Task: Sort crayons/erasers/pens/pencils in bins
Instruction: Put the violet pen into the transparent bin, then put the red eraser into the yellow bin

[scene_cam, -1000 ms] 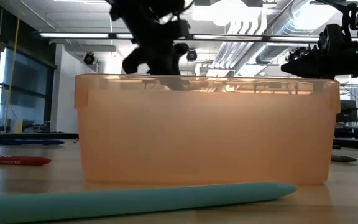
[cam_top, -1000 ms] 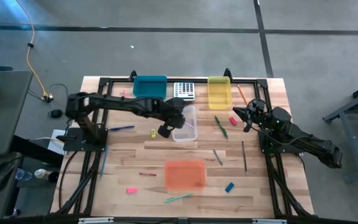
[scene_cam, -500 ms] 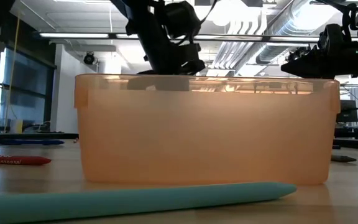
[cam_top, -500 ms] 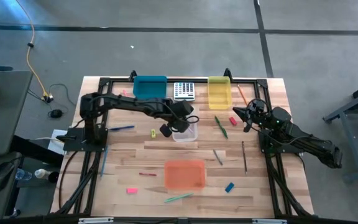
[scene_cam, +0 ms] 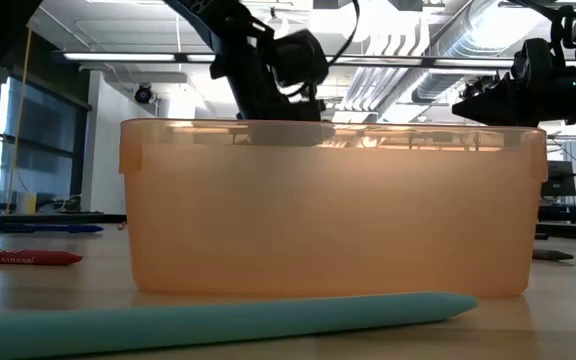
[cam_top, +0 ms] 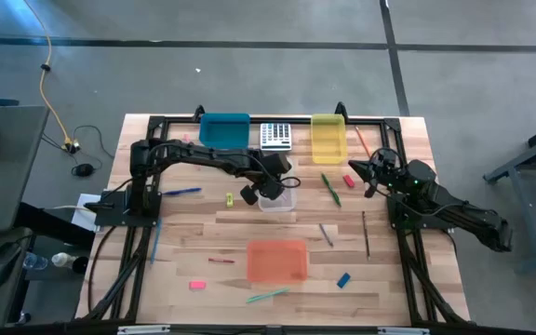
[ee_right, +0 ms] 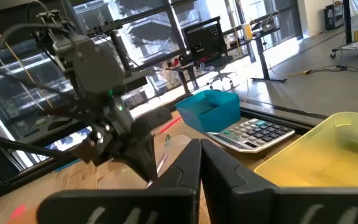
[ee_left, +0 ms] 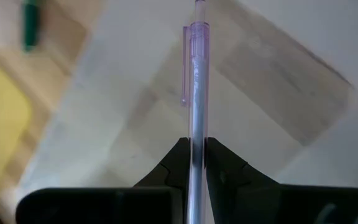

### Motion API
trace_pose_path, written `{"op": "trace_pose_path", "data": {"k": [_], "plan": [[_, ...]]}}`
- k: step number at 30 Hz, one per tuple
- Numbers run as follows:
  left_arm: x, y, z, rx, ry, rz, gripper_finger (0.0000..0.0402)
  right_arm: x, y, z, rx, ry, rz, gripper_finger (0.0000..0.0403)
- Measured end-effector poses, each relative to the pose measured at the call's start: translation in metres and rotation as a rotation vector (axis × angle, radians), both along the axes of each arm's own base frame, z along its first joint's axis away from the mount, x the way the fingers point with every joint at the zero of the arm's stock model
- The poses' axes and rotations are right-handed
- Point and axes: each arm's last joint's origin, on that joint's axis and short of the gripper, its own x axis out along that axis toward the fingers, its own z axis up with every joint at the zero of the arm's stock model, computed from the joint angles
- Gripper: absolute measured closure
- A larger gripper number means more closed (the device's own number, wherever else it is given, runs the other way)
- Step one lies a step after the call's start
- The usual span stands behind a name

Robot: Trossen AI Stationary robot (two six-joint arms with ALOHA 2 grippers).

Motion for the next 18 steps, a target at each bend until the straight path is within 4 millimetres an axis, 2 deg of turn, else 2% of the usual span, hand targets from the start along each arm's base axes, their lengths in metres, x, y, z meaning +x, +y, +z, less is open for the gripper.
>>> {"op": "trace_pose_path", "data": {"k": [6,18], "plan": [[0.003,0.002,-0.017,0.020,0.044,0.008,0.0376,0.000,0.000,0.000,0.000,0.000,0.000,0.0402],[0.008,0.003,-0.009,0.094,0.024,0.068,0.0306,0.000,0.000,0.000,0.000,0.000,0.000,0.0402]]}}
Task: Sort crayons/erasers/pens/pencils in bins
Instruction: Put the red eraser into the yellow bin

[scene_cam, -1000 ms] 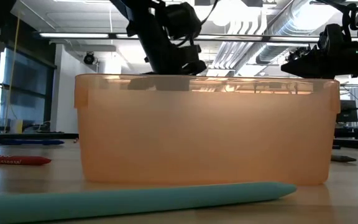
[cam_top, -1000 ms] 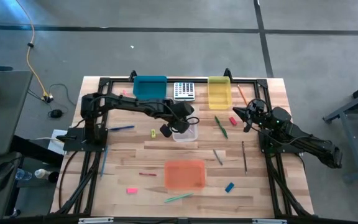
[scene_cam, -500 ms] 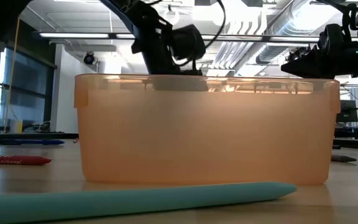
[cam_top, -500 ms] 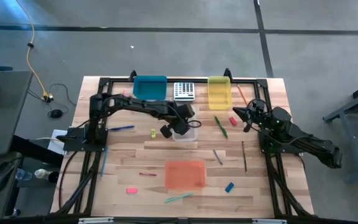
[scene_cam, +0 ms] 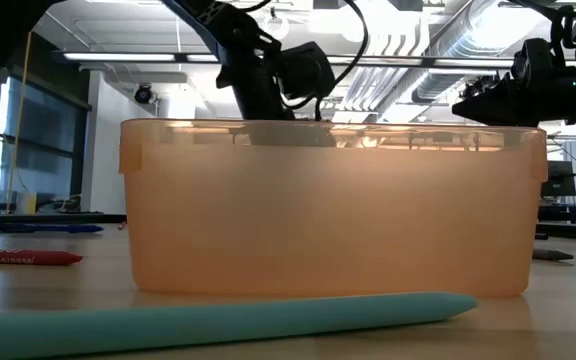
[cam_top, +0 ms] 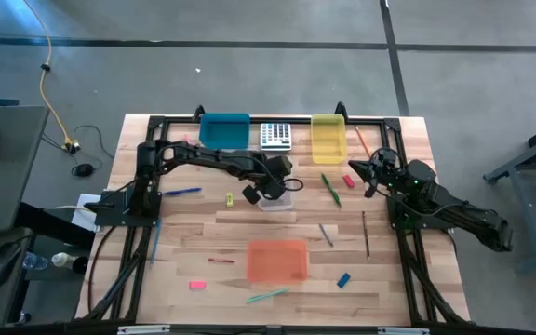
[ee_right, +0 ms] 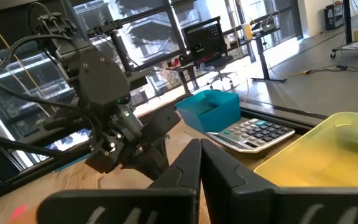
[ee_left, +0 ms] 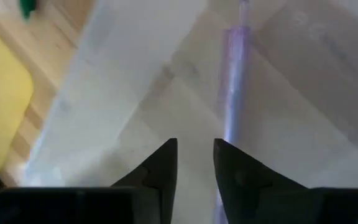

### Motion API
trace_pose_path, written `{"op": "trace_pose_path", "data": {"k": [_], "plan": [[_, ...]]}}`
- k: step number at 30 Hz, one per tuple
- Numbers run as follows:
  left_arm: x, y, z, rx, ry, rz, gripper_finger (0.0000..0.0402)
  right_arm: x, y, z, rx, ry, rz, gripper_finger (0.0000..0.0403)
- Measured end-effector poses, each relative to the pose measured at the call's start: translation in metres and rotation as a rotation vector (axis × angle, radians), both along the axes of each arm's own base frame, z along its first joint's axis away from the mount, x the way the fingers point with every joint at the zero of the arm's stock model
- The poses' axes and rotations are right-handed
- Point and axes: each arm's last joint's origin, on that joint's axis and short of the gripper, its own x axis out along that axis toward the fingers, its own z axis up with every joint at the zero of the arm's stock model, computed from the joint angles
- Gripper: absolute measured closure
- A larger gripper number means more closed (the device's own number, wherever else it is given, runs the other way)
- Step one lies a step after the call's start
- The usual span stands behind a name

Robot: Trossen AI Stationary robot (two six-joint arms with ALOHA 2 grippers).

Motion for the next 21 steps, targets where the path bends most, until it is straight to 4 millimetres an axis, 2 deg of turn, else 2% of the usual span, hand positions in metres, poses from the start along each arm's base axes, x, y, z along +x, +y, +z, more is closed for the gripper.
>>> {"op": "trace_pose_path", "data": {"k": [6,12,16,21], "plan": [[0.011,-0.008,0.015,0.017,-0.038,-0.013,0.0289,0.000,0.000,0.000,0.000,0.000,0.000,0.0402],[0.017,-0.015,0.031,0.007,-0.054,0.020,0.0306,0.000,0.000,0.000,0.000,0.000,0.000,0.0402],[0.009,-0.018,0.046,-0.040,-0.067,0.084,0.0337,0.000,0.000,0.000,0.000,0.000,0.000,0.0402],[-0.013,-0.014,0.068,-0.182,-0.169,0.173,0.0380,0.000,0.000,0.000,0.000,0.000,0.000,0.0402]]}}
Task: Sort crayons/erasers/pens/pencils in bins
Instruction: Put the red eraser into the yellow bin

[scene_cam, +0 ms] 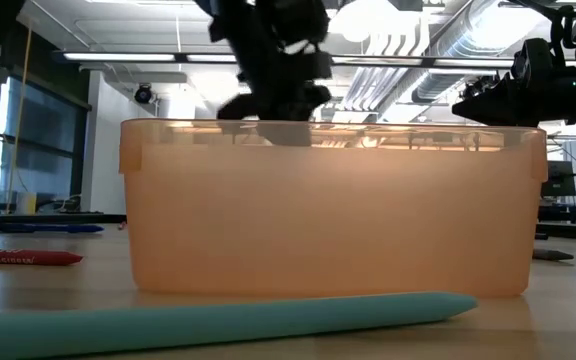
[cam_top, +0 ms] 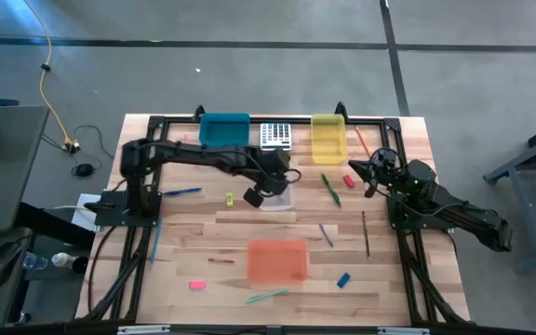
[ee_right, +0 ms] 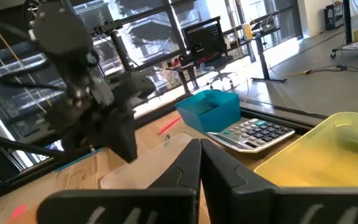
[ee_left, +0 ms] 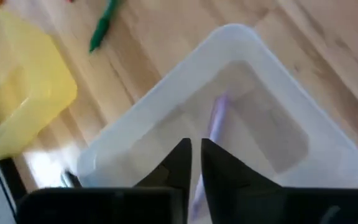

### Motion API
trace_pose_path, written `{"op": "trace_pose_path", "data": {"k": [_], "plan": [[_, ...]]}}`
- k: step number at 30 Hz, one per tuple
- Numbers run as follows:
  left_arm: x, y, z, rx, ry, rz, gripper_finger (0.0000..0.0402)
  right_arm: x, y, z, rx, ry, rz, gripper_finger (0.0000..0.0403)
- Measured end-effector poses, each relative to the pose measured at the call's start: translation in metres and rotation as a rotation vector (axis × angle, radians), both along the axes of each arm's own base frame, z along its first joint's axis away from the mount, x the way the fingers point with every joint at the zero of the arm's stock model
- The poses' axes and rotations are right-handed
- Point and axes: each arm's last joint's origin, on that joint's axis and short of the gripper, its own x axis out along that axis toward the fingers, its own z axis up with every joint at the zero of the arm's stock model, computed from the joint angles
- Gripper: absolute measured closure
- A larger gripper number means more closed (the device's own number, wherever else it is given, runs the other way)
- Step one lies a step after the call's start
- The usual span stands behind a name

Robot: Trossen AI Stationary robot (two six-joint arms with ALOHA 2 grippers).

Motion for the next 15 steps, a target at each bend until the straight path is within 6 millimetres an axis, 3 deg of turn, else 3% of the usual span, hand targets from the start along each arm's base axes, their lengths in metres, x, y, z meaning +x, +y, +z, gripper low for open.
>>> {"op": "trace_pose_path", "data": {"k": [7,15], "plan": [[-0.042,0.000,0.016,-0.038,-0.263,0.183,0.0398,0.000,0.000,0.000,0.000,0.000,0.000,0.0402],[-0.095,-0.016,-0.001,-0.111,-0.563,0.337,0.0401,0.000,0.000,0.000,0.000,0.000,0.000,0.0402]]}}
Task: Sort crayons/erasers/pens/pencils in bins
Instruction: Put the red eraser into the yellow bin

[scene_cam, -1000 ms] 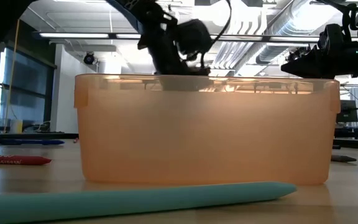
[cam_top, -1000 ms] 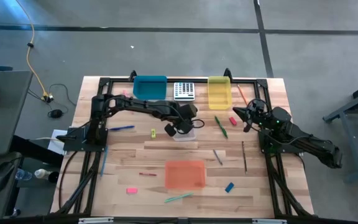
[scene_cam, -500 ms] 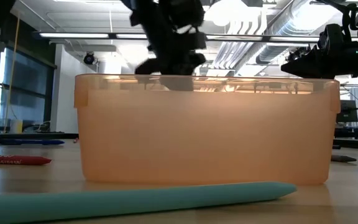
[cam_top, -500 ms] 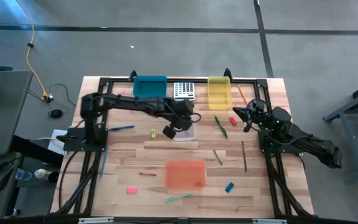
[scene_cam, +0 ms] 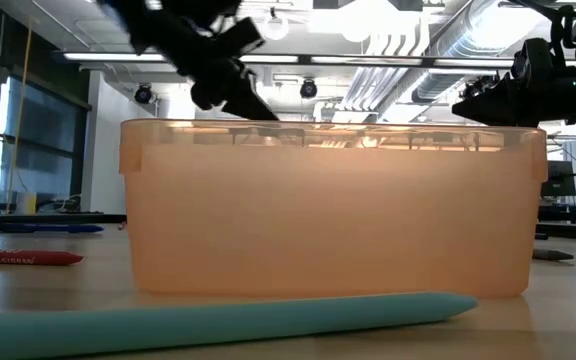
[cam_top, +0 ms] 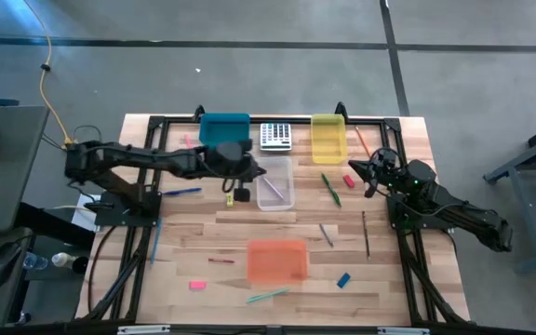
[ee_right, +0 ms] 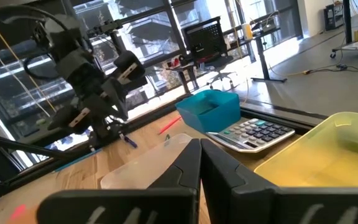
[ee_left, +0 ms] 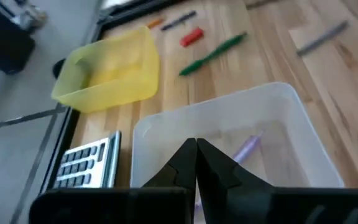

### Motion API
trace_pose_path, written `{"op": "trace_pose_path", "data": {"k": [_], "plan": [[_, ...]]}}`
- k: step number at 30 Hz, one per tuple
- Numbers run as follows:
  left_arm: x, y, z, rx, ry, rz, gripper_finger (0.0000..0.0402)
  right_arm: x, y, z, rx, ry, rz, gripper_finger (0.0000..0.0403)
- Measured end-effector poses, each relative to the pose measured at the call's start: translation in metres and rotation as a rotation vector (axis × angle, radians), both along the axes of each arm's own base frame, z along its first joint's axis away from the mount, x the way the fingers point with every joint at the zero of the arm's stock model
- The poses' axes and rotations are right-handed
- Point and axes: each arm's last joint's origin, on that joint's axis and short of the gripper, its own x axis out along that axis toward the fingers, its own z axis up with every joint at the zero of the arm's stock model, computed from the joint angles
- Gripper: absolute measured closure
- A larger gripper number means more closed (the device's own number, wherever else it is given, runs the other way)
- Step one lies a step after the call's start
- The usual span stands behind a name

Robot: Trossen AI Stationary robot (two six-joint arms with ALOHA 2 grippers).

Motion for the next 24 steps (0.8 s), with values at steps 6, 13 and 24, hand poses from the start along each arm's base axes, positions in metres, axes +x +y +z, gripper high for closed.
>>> {"op": "trace_pose_path", "data": {"k": [6,13,24], "plan": [[-0.021,-0.007,-0.009,-0.094,-0.257,0.054,0.0401,0.000,0.000,0.000,0.000,0.000,0.000,0.0402],[-0.020,-0.011,-0.009,-0.179,-0.409,-0.044,0.0401,0.000,0.000,0.000,0.000,0.000,0.001,0.0402],[-0.010,-0.025,-0.005,-0.209,-0.534,-0.126,0.0401,0.000,0.000,0.000,0.000,0.000,0.000,0.0402]]}}
